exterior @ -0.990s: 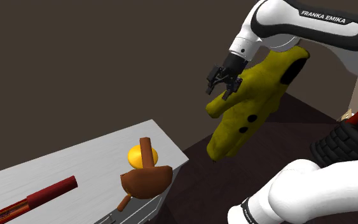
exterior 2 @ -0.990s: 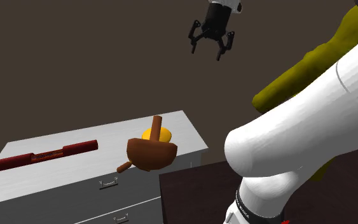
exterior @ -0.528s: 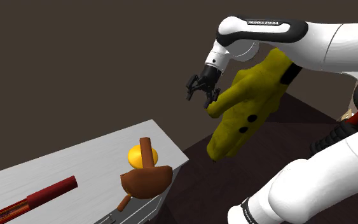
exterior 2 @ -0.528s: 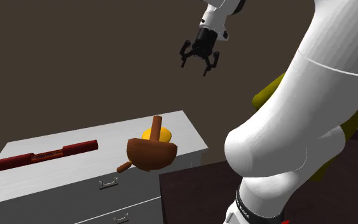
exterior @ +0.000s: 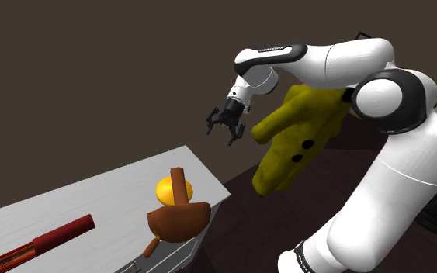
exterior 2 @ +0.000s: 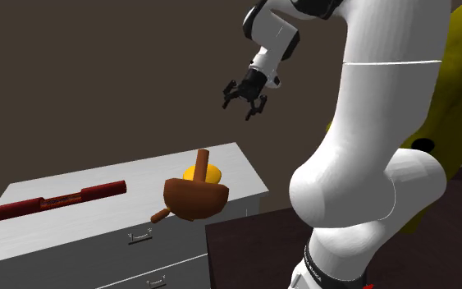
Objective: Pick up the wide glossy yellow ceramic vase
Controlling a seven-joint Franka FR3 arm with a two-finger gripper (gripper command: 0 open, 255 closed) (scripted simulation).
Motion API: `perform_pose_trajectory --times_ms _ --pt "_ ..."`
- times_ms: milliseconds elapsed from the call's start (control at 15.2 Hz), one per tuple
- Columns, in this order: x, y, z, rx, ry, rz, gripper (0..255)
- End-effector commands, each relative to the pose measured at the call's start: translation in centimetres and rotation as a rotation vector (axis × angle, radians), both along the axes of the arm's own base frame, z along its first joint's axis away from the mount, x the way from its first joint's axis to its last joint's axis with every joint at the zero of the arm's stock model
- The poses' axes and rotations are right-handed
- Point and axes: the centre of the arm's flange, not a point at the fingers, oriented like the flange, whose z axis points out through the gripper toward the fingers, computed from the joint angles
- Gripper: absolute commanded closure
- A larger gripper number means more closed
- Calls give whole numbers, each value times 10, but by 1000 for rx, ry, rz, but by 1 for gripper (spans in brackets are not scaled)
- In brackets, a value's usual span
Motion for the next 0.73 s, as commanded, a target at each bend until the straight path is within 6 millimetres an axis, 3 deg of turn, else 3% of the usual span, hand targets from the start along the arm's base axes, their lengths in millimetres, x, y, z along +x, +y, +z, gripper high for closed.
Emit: perform_pose_trajectory --times_ms 0,330,660 --pt "9 6 -32 43 70 -40 0" --pt "27 19 -113 145 238 -135 0" --pt "33 39 -194 247 407 -230 0"
